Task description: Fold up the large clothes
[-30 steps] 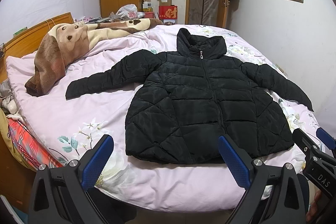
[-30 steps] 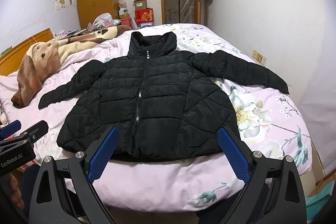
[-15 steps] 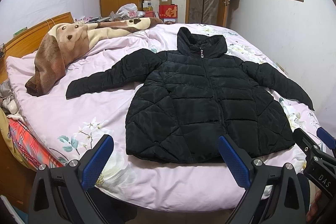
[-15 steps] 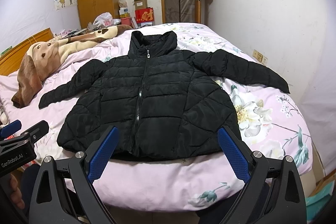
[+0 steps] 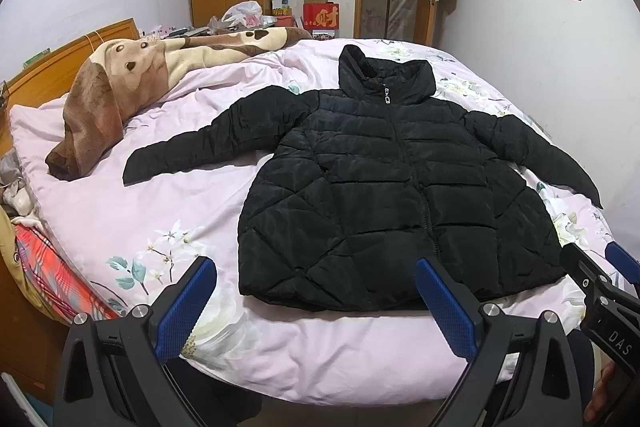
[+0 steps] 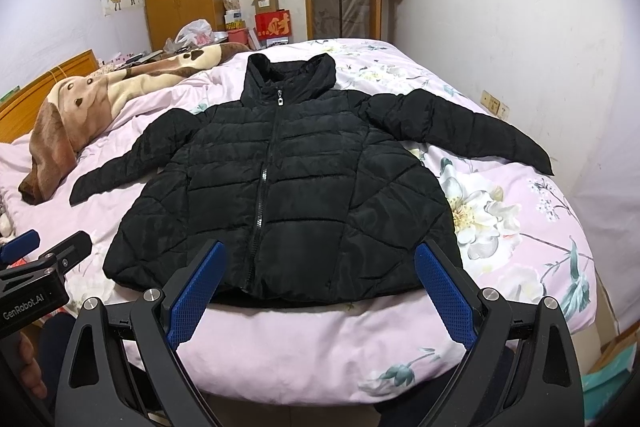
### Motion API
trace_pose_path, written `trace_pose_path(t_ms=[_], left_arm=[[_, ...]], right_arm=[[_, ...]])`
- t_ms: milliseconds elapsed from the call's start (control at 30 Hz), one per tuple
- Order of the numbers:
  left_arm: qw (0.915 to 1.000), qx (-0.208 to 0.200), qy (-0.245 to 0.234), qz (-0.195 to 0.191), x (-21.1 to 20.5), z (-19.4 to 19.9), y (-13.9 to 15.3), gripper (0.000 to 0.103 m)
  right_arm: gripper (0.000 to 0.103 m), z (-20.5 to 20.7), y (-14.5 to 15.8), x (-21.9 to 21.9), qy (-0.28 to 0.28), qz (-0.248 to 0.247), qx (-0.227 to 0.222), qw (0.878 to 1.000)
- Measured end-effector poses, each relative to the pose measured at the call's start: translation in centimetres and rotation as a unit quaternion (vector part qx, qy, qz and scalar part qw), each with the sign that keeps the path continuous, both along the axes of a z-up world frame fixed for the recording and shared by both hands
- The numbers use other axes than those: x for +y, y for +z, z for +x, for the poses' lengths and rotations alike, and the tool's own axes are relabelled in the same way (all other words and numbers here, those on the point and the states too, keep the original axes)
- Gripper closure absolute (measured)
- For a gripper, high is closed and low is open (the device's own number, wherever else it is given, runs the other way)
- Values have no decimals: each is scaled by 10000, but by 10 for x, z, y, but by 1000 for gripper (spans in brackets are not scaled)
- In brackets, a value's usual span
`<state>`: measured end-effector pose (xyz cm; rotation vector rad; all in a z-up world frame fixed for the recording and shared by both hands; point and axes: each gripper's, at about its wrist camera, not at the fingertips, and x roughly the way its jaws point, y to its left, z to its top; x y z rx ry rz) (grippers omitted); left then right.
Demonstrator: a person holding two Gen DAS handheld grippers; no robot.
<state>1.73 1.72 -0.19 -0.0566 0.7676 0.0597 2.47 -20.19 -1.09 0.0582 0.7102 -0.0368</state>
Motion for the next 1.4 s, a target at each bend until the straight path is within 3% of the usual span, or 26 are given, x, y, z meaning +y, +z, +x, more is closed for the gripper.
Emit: trace_pose_path(t_ms=[400, 533, 767, 867, 1000, 1233, 1400], left_arm=[[9997, 248, 68, -40, 9, 29, -19, 2], [9993, 269, 194, -144, 29, 51, -26, 2], [9962, 157, 738, -423, 111, 116, -41, 2], [9925, 299, 975, -670, 157, 151, -56, 2], [9891, 396, 1255, -657, 205, 188, -75, 2], [9687, 457, 1982, -1424, 287, 242, -112, 3], [9371, 531, 2196, -2661, 336, 270, -149, 3]], right_arm=[[7, 24, -13, 1, 9, -38, 206, 9998], [7, 44, -15, 7, 115, 27, 193, 9997], [7, 101, -16, 33, 608, 177, -115, 9979], [7, 132, -20, 49, 839, 234, -167, 9961], [7, 166, -26, 71, 1157, 135, -189, 9930], [7, 217, -39, 110, 1545, 63, 1, 9880], [7, 237, -47, 132, 1762, -17, 42, 9843]])
